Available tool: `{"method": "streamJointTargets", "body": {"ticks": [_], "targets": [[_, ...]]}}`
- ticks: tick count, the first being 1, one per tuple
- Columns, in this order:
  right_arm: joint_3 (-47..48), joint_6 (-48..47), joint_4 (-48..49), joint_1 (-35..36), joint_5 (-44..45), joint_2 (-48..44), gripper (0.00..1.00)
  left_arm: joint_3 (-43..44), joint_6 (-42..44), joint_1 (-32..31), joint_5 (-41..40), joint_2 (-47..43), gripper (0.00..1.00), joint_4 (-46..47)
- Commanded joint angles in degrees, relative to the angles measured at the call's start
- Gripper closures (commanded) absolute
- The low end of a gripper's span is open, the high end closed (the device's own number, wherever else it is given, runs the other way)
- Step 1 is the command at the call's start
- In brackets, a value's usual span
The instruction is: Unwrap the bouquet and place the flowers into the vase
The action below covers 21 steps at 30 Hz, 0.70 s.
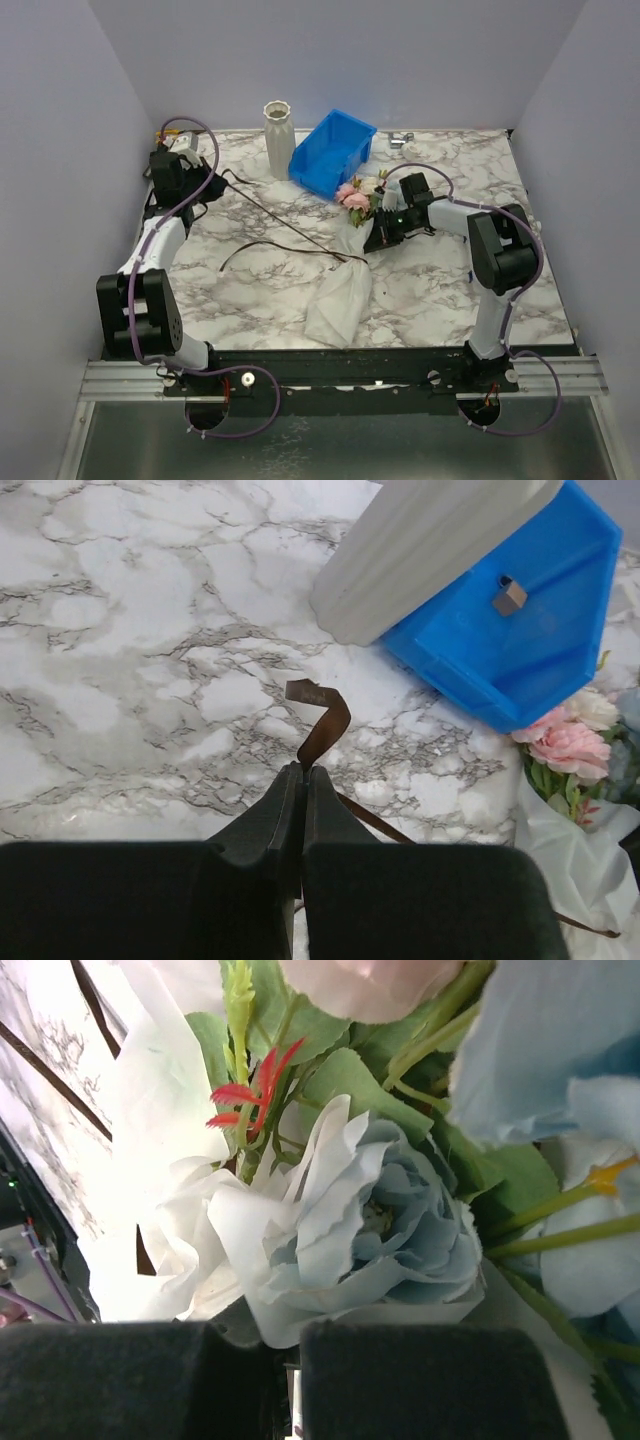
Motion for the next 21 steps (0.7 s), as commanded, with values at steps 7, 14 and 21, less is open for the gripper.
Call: {"method": "streamJointTargets", "body": {"ticks": [7, 14, 21], "targets": [[-2.67, -3.03, -3.81, 0.18, 4.09, -6.18, 0.85, -6.14, 5.31, 1.39, 25.86, -13.33, 1.0, -3.22], [-0.2, -1.76, -4.38, 0.16, -0.34, -7.01, 0.71, -9.39, 20.09, -0.13, 30.58, -19.55, 1.0, -15.86], [3.29, -1.99, -6.87, 0.18, 0.34, -8.77, 0.56, -14.18, 49.16, -1.51, 30.9, -25.86, 1.0, -37.28]]}}
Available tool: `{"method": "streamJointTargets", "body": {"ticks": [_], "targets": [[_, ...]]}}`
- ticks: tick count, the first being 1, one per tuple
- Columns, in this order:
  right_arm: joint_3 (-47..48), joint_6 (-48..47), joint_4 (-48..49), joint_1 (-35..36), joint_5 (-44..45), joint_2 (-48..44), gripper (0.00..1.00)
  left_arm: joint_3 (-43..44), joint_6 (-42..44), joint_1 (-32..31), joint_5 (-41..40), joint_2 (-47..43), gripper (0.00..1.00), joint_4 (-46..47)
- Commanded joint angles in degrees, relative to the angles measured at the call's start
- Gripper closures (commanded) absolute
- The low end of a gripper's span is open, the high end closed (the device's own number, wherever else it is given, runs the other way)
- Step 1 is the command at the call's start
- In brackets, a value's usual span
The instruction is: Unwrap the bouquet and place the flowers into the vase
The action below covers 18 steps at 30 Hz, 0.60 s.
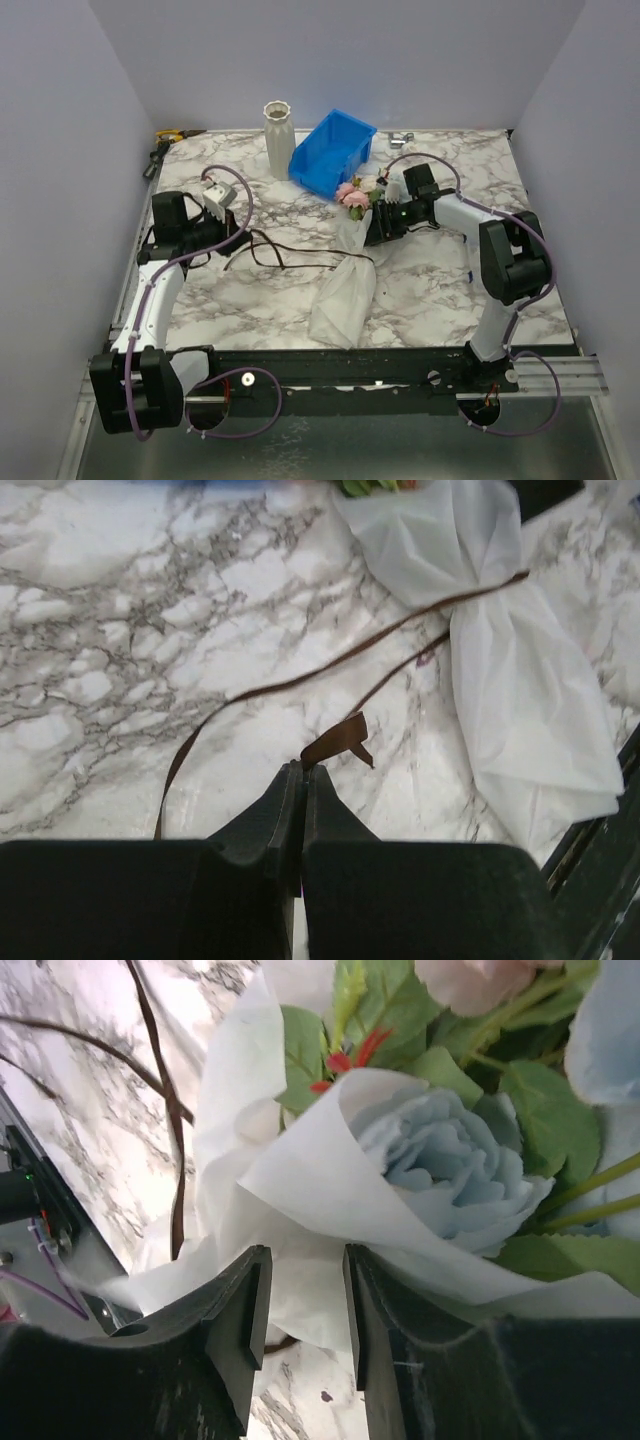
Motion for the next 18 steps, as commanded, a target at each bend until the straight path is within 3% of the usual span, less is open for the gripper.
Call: {"method": "streamJointTargets", "body": {"ticks": [1, 6, 9, 12, 15, 18], "targets": [[3.1, -0.55, -2.76, 0.07, 0.08, -2.95, 0.53, -3.23, 28.28, -0.66, 2.41, -5.14, 1.0, -21.83], [4.57, -1.12, -4.33, 0.15, -0.25, -3.64, 0.35, -7.41, 46.81, -0.82, -7.62, -7.85, 1.0, -32.67], [5.78, -2.54, -6.19, 0.14, -0.36, -3.07, 0.29, -6.27, 45.81, -0.77, -12.11, -5.69, 0.7, -33.01], [6.39, -3.54, -7.56, 0.12, -1.58, -3.56, 0.26, -2.52, 42.95, -0.77, -10.07, -2.67, 0.48, -32.3], [5.59, -4.0, -7.84, 0.12, -2.35, -5.41, 0.19, 0.44, 40.84, -0.77, -6.52, -0.05, 0.36, -28.68], [4.54, -4.18, -7.19, 0.14, -1.41, -7.92, 0.1, 1.91, 39.82, -2.0, -4.41, 3.54, 0.33, -23.9]]}}
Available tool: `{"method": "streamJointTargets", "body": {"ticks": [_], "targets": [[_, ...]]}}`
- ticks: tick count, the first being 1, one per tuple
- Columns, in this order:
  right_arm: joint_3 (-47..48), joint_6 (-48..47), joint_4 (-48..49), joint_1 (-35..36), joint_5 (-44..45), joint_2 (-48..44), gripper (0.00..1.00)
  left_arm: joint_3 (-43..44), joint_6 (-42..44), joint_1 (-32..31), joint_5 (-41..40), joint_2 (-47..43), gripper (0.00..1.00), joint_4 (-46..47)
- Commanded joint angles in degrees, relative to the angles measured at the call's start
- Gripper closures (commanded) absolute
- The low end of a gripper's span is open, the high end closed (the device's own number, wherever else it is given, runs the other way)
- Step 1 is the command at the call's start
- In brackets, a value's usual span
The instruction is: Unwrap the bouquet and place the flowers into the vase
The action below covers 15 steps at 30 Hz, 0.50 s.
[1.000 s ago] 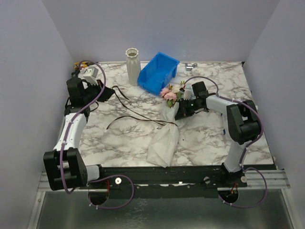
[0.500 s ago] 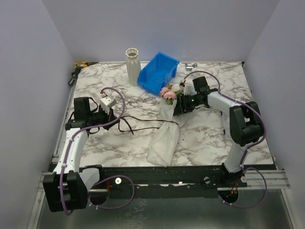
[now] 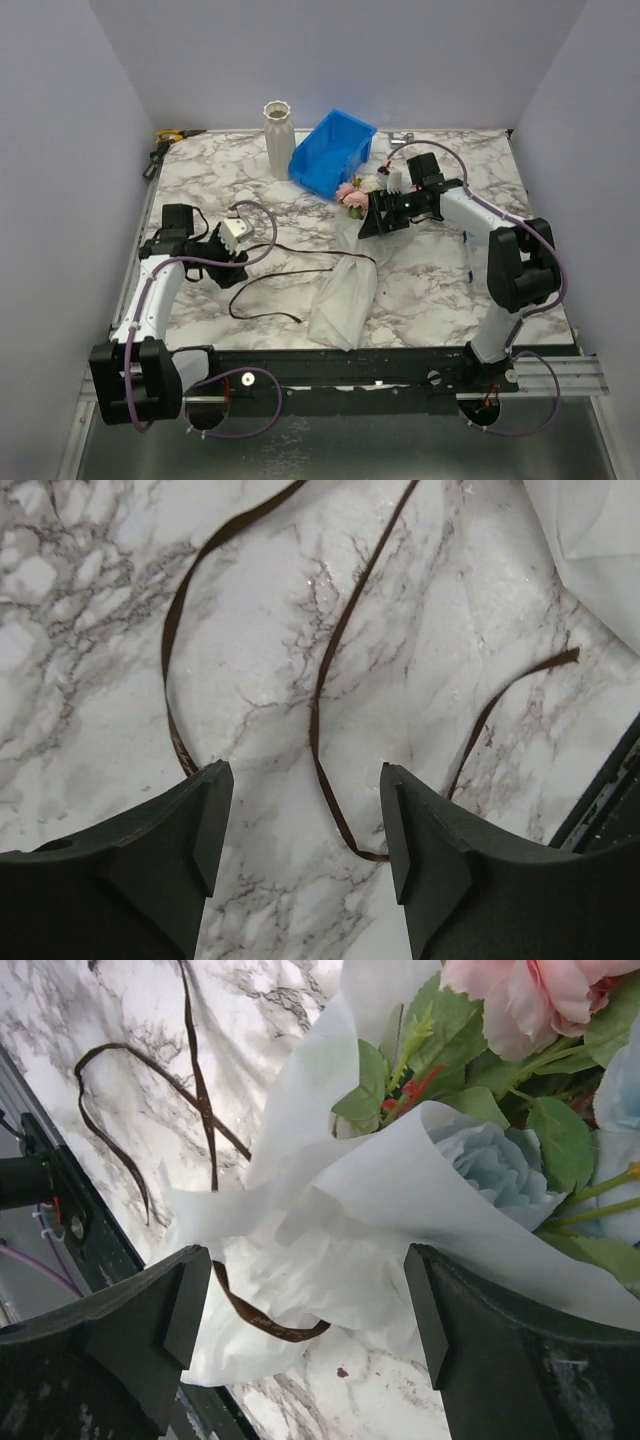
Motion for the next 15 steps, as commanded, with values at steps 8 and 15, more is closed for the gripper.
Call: {"method": "streamJointTargets", "body": {"ticks": [8, 15], "targets": [[2.25, -0.21, -1.04, -0.03, 2.96, -7.34, 0.05, 7.56, -3.91, -14.58, -4.51, 18.24, 0.37, 23.81], [6.54, -0.8, -2.15, -1.02, 3.72, -8.2, 0.05, 14.28, 0.86, -20.51, -6.15, 30.92, 0.35, 26.6]]}}
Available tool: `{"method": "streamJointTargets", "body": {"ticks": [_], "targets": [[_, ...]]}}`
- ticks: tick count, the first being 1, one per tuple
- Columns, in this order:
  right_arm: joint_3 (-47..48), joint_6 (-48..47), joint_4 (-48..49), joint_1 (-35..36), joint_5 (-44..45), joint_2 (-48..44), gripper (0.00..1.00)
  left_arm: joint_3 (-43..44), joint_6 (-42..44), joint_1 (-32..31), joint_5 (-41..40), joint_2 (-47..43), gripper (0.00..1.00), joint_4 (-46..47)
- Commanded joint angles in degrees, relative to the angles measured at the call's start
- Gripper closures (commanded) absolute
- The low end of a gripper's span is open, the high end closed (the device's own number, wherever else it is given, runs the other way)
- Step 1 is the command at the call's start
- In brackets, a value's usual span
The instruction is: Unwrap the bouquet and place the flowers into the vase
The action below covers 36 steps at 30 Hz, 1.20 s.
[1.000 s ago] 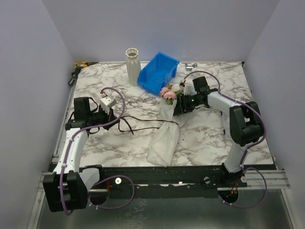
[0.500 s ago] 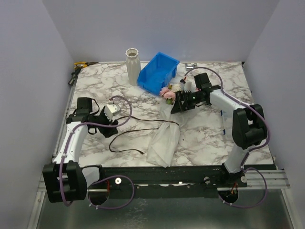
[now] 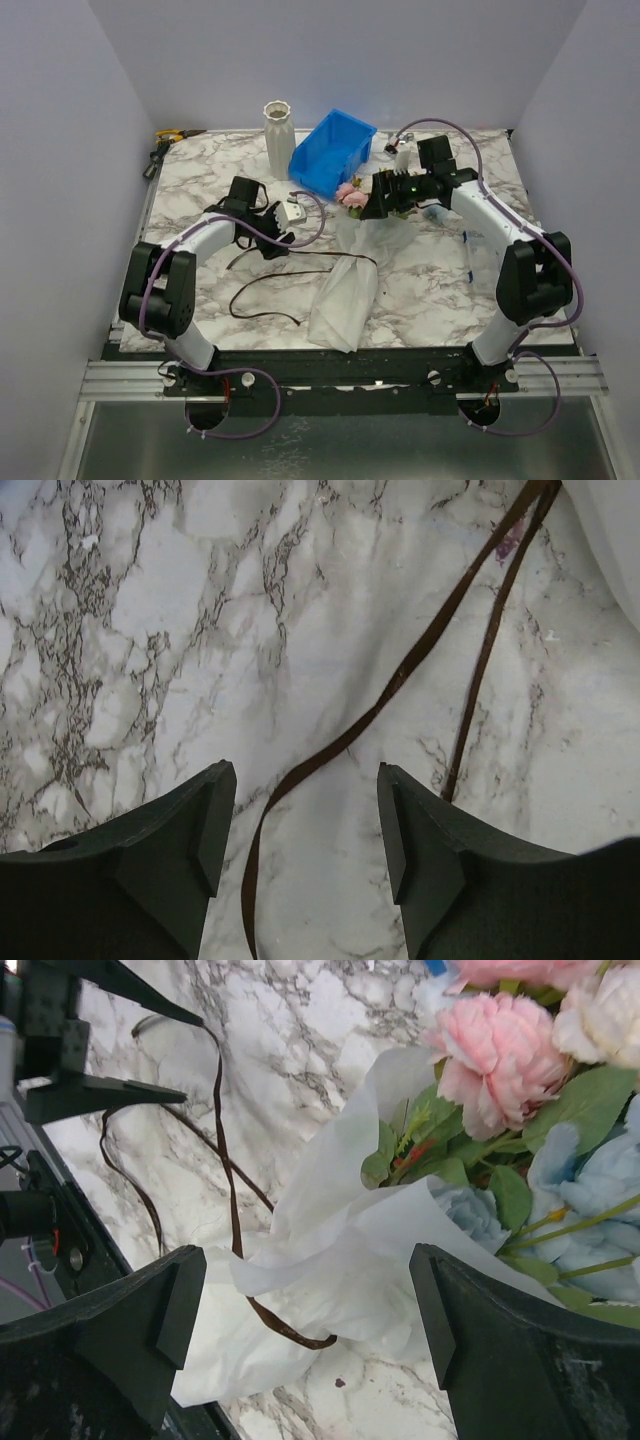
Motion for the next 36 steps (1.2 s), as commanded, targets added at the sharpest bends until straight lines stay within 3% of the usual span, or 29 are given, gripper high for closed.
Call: {"method": "streamJointTargets", "body": {"ticks": [1, 9, 15, 18, 23, 29, 36], "targets": [[2.75, -0.69, -1.49, -0.88, 1.44, -1.77, 0.05, 3.98, 3.82, -2.63, -1.28, 5.29, 0.35, 4.06], [2.6, -1.14, -2.14, -1.84, -0.95, -3.64, 0.05, 4.25, 8.84, -5.6, 1.7, 8.46, 0.35, 2.15], [1.17, -1.14, -1.37, -1.93, -4.23, -6.22, 0.06, 2.95, 9.33, -8.23, -0.99, 9.79, 0.37, 1.49], [0.59, -1.17, -1.17, -1.98, -4.72, -7.34, 0.07, 3.84, 6.86, -8.48, -0.33, 8.56, 0.49, 1.49], [-0.28, -3.84, -0.8, -1.97, -6.02, -9.03, 0.08, 7.54, 0.53, -8.82, 3.16, 3.87, 0.99, 1.39], [-1.01, -6.02, 0.17, -1.92, -10.9, -10.48, 0.09, 15.17, -13.28, -9.27, 7.8, -1.61, 1.0, 1.3], [-4.08, -6.43, 4.79, -1.46, -20.53, -13.04, 0.19, 26.38, -31.55, -9.53, 10.12, -3.78, 1.0, 6.18]]}}
